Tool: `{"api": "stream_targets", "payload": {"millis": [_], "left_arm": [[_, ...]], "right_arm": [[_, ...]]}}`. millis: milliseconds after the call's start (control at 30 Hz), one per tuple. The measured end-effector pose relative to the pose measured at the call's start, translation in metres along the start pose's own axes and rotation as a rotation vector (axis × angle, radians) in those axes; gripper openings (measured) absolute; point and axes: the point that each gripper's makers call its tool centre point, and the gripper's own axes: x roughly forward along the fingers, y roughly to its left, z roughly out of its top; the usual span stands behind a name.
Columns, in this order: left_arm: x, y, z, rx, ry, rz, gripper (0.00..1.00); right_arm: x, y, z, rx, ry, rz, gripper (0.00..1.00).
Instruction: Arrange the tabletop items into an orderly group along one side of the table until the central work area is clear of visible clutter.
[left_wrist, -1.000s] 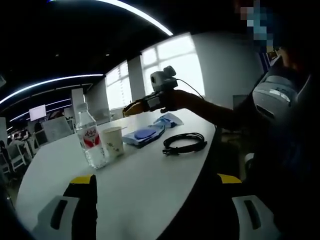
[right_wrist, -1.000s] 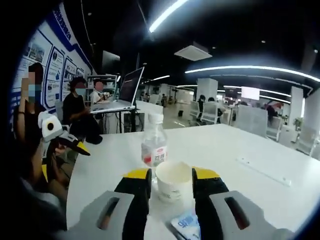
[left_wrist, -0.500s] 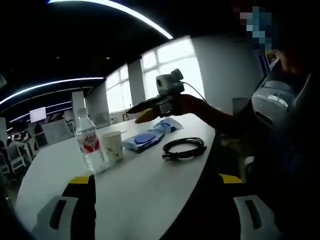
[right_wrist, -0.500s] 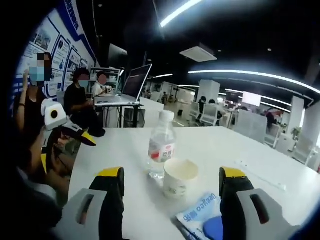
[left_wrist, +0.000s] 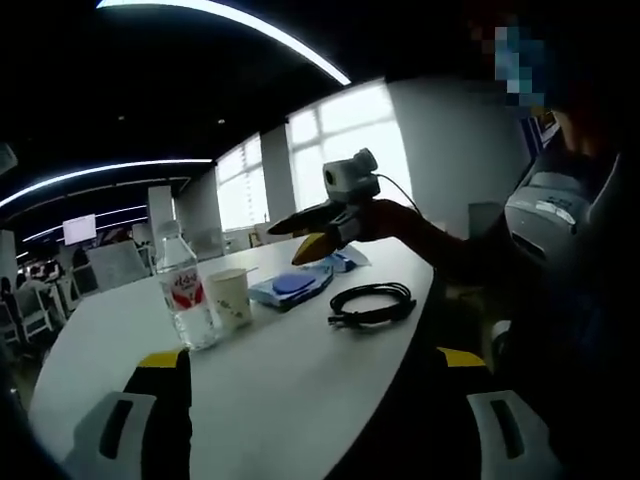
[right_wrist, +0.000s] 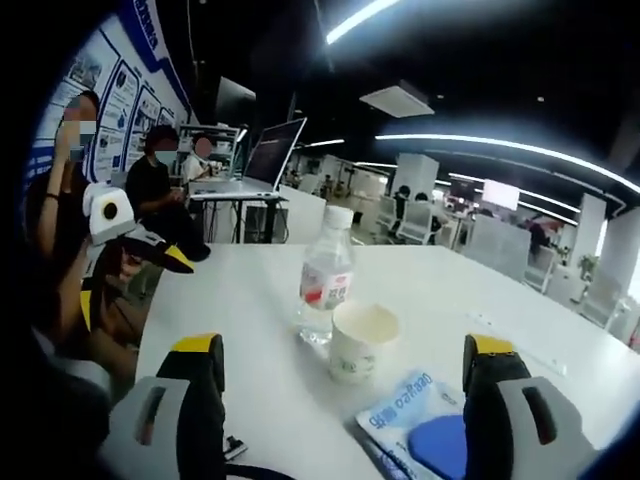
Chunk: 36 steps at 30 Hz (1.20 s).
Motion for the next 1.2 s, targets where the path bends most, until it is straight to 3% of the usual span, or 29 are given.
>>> {"api": "stream_targets", "payload": {"millis": [167, 267, 500, 567, 900, 1200], "left_arm": [[-0.003, 0.005, -0.001, -0.01, 0.004, 0.018, 1.0], [-0.004, 0.008, 0.0, -0.021, -0.003, 0.037, 1.0], [-0.006, 0.012, 0.0, -0.041, -0.019, 0.055, 1.0], [-0.008, 0.012, -0.005, -0.074, 0.012, 0.056, 1.0], [-0.009, 0.016, 0.002, -0.076, 0.009, 0.095, 1.0], [-0.002, 0.008, 0.007, -0.061, 0.02, 0.078, 1.0]], "right_arm": [[-0.003, 0.003, -0.003, -0.011, 0.033, 0.008, 1.0], [-0.005, 0.008, -0.012, -0.017, 0.092, 0.021, 1.0], [-0.006, 0.009, -0.013, -0.019, 0.087, 0.018, 1.0], [-0.008, 0.008, -0.012, -0.016, 0.082, 0.012, 1.0], [-0.019, 0.011, -0.009, -0.022, 0.062, 0.009, 1.0], [-0.039, 0.008, -0.007, -0.016, 0.032, -0.012, 1.0]]}}
